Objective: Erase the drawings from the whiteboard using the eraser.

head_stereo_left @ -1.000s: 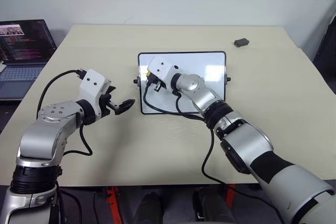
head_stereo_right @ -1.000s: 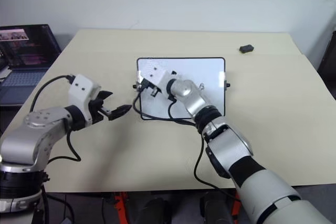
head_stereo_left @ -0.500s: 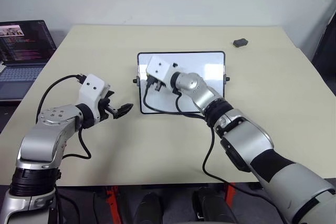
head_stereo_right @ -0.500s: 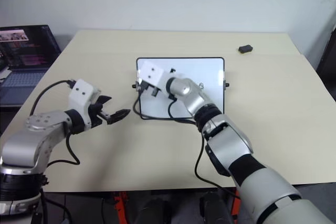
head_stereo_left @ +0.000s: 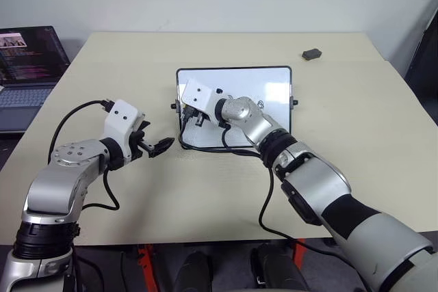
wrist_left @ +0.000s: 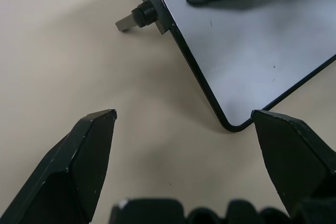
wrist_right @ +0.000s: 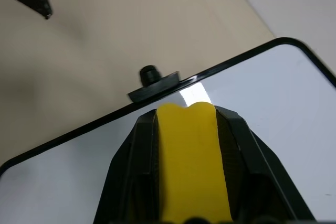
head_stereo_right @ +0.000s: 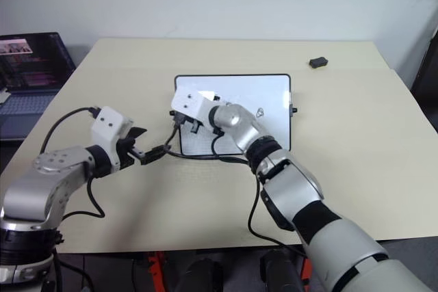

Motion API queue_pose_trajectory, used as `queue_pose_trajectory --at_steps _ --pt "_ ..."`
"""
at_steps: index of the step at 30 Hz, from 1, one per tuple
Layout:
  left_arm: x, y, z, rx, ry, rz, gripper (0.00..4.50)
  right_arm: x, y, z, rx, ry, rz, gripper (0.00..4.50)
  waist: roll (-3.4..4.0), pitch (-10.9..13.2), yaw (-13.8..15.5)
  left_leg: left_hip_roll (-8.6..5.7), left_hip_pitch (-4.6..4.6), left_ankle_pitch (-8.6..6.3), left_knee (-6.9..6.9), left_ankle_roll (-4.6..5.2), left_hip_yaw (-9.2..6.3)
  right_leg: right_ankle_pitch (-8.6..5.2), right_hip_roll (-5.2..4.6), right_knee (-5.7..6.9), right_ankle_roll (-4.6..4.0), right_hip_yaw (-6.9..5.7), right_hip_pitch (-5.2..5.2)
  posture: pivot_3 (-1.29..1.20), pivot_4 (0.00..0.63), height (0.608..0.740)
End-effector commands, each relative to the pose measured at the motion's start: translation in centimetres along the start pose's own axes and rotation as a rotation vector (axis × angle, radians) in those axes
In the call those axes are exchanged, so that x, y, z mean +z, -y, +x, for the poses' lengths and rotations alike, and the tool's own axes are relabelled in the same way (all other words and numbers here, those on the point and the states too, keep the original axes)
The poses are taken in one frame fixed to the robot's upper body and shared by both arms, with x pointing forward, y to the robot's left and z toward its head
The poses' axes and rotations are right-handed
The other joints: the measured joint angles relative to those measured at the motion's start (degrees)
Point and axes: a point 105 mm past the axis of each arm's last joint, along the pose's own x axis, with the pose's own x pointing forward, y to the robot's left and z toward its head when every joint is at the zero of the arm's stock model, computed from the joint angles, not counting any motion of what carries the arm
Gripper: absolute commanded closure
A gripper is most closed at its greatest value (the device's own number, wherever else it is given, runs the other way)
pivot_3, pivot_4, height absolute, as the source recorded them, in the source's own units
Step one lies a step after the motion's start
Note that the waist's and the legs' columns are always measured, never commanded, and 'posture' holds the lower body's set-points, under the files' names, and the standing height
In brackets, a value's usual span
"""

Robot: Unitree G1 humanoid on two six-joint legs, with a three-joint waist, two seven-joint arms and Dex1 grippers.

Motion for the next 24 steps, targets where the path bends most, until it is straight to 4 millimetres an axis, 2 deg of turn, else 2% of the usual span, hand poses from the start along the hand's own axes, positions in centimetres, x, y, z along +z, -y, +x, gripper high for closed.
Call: queue_pose_trajectory --at_steps 1,4,8,18,24 --pt "1.3 -0.1 -0.6 0.018 0.047 0.033 0.00 -0.1 -0.1 0.0 0.003 -0.003 -0.001 3.36 0.00 0.00 0.00 0.00 0.04 0.00 0.00 0.00 0.00 0.00 0.00 0.01 0.00 0.00 0.04 0.00 0.150 0.740" --pt "1.3 0.1 -0.4 0.012 0.048 0.033 0.00 1.4 2.2 -0.3 -0.129 0.048 -0.005 3.36 0.00 0.00 0.01 0.00 0.07 0.00 0.02 0.00 -0.01 0.00 0.00 0.03 0.00 -0.01 0.07 0.00 0.150 0.740" --pt "1.4 0.2 -0.4 0.005 0.049 0.035 0.00 1.4 3.5 -0.7 -0.202 0.045 -0.001 3.36 0.00 0.00 0.08 -0.01 0.05 0.01 0.02 -0.01 -0.03 0.01 0.00 0.02 0.00 -0.02 0.07 0.00 0.150 0.740" --pt "1.5 0.5 -0.3 -0.005 0.054 0.036 0.00 -2.9 0.8 -0.8 -0.051 -0.092 0.035 3.36 -0.02 -0.01 0.05 -0.02 0.14 0.00 0.02 -0.01 -0.01 0.00 0.00 0.00 0.00 0.00 0.15 0.00 0.150 0.740" --pt "1.6 0.6 -0.2 -0.010 0.056 0.038 0.00 -3.6 0.9 -1.3 -0.031 -0.125 0.047 3.36 -0.03 -0.02 0.08 -0.02 0.32 0.02 0.07 0.01 -0.05 0.01 0.01 0.03 0.00 -0.04 0.34 0.00 0.150 0.740"
